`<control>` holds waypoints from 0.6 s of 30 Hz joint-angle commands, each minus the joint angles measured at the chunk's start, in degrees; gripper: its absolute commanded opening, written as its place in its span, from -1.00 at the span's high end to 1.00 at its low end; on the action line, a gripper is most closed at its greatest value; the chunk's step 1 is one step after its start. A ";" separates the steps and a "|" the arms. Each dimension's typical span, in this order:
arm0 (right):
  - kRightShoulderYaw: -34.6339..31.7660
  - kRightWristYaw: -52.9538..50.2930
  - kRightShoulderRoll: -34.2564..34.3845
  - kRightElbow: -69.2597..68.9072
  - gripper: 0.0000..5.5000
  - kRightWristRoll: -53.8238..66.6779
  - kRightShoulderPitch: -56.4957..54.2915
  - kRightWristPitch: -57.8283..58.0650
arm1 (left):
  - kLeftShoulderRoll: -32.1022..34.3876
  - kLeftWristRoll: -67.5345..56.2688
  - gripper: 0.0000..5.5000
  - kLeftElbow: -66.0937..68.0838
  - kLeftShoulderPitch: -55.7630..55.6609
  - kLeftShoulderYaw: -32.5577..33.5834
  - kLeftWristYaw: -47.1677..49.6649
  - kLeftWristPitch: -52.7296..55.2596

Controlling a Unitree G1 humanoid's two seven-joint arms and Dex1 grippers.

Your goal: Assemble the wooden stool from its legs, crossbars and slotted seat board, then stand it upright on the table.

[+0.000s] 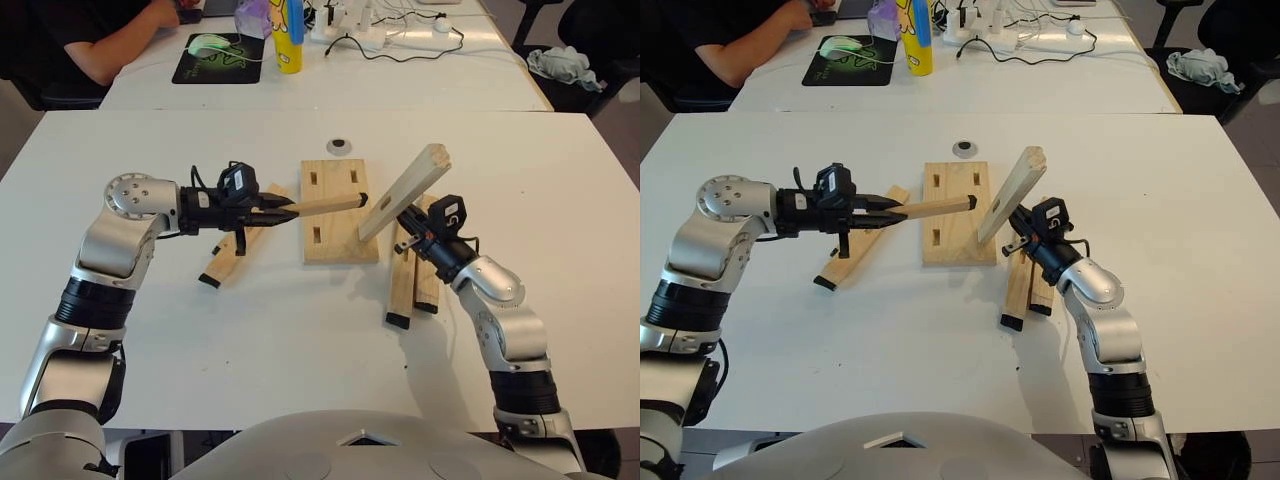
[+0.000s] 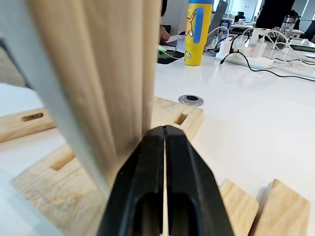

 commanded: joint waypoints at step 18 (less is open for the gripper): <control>2.68 -1.24 0.56 -1.82 1.00 -2.87 -0.07 1.78 | -4.77 5.36 0.85 5.89 -7.60 -4.47 -2.66 -0.39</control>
